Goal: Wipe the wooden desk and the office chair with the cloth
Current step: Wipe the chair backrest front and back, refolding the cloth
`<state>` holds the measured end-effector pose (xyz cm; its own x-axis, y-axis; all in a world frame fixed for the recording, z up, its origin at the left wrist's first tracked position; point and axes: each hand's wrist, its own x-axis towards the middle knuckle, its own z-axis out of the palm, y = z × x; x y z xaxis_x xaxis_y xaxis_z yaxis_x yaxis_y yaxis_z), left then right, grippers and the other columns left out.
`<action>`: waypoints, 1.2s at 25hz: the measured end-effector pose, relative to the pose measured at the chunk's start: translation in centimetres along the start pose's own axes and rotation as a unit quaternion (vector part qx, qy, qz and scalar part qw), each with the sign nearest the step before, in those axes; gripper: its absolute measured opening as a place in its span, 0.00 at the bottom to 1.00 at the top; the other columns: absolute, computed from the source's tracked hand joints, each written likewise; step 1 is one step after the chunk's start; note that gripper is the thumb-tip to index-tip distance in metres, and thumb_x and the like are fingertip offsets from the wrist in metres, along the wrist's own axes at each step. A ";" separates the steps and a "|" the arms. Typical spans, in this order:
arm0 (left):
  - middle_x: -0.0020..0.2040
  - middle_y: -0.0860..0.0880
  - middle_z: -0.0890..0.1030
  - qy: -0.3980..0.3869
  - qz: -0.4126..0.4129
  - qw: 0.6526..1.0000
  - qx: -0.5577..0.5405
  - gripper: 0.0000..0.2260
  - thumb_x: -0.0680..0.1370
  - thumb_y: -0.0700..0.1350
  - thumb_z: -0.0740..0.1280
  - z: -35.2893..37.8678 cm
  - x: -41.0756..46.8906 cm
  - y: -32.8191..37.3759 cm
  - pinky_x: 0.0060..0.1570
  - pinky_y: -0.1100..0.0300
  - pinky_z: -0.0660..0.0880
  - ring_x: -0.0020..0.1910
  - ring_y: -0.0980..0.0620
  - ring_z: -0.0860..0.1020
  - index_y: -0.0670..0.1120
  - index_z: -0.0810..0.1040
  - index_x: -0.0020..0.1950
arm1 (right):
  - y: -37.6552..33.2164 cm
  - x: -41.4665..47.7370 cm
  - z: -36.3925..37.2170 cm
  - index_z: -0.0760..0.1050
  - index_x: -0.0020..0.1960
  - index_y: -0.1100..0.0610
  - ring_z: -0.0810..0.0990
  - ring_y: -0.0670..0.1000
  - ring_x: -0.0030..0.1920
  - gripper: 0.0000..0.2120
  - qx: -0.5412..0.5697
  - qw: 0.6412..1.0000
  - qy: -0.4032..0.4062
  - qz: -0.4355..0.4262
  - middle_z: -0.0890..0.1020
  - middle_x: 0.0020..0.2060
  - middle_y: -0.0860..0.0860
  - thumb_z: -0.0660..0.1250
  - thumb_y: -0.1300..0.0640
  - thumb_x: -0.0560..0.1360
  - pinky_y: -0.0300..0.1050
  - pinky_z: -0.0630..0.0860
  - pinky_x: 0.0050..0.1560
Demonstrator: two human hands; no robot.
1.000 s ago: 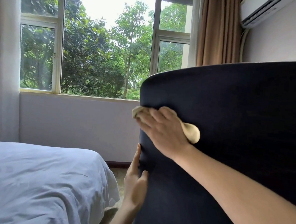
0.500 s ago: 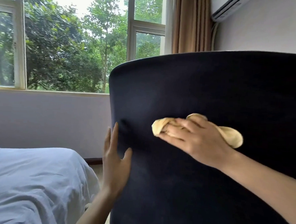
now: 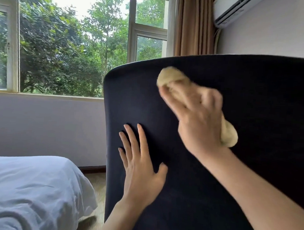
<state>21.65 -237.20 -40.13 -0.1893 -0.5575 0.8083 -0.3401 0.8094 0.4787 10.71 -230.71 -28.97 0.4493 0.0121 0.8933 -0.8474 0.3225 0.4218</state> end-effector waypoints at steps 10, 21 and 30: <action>0.76 0.49 0.34 -0.004 0.007 1.000 0.015 0.45 0.70 0.33 0.63 -0.8 2.2 -2.9 0.72 0.47 0.39 0.72 0.53 0.30 0.53 0.35 0.74 | 0.1 -12.1 -3.2 0.79 0.61 0.48 0.82 0.49 0.51 0.19 0.030 0.950 -0.184 -0.249 0.81 0.55 0.43 0.58 0.62 0.76 0.46 0.73 0.51; 0.74 0.60 0.31 -0.001 0.007 0.996 -0.094 0.40 0.68 0.46 0.54 -0.1 1.1 2.1 0.71 0.51 0.38 0.74 0.57 0.32 0.61 0.36 0.74 | 10.1 -3.3 -6.6 0.77 0.64 0.48 0.73 0.55 0.54 0.19 -0.081 0.973 -0.065 -0.204 0.81 0.57 0.46 0.60 0.65 0.79 0.53 0.68 0.52; 0.72 0.59 0.28 0.004 -0.045 0.992 -0.117 0.40 0.66 0.44 0.49 2.3 1.5 3.3 0.70 0.50 0.34 0.73 0.56 0.29 0.58 0.32 0.74 | 2.0 -2.8 -2.2 0.81 0.57 0.50 0.80 0.53 0.48 0.14 -0.016 0.995 -0.041 -0.094 0.82 0.55 0.45 0.60 0.59 0.78 0.50 0.68 0.50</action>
<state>18.15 -235.81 -38.11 -0.1612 -0.6285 0.7610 -0.1324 0.7778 0.6144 8.43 -228.05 -30.94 0.5733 -0.1279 0.8093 -0.7406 0.3416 0.5786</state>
